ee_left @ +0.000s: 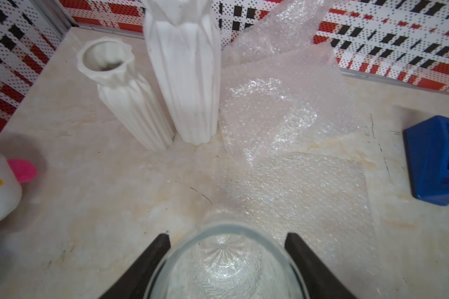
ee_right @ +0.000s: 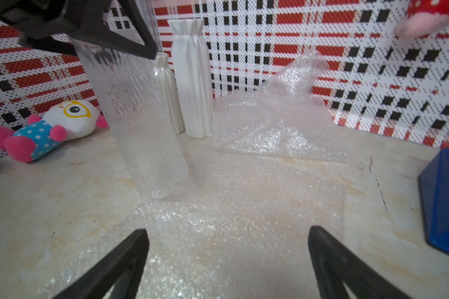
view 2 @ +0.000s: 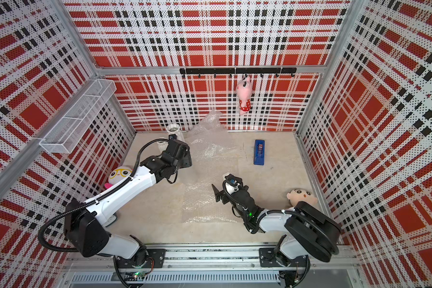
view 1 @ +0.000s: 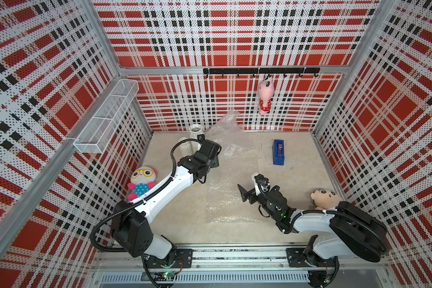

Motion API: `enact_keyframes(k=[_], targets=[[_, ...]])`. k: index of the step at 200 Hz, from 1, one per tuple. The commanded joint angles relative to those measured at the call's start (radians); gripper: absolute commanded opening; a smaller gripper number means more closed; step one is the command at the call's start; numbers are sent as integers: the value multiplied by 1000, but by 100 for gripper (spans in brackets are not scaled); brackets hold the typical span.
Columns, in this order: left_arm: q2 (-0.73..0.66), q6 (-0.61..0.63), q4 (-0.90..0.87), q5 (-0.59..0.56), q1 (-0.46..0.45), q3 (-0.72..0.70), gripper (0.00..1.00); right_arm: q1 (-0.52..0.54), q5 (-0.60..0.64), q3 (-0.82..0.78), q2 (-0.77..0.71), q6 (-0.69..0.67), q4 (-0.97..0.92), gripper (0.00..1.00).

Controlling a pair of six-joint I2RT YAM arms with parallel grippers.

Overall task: Wrap vases in bubble wrap
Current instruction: Pick up the vase from the center of the board.

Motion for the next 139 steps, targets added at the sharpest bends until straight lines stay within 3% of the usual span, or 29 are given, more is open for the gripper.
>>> enact_keyframes(k=[1, 59, 139], targets=[[-41, -30, 57, 41, -44, 37, 43, 7, -106, 46, 62, -125, 200, 100], [-49, -55, 110, 106, -137, 34, 42, 7, -224, 124, 155, -157, 184, 100], [-109, -76, 167, 154, -181, -9, 42, 7, -198, 149, 215, -159, 172, 100]])
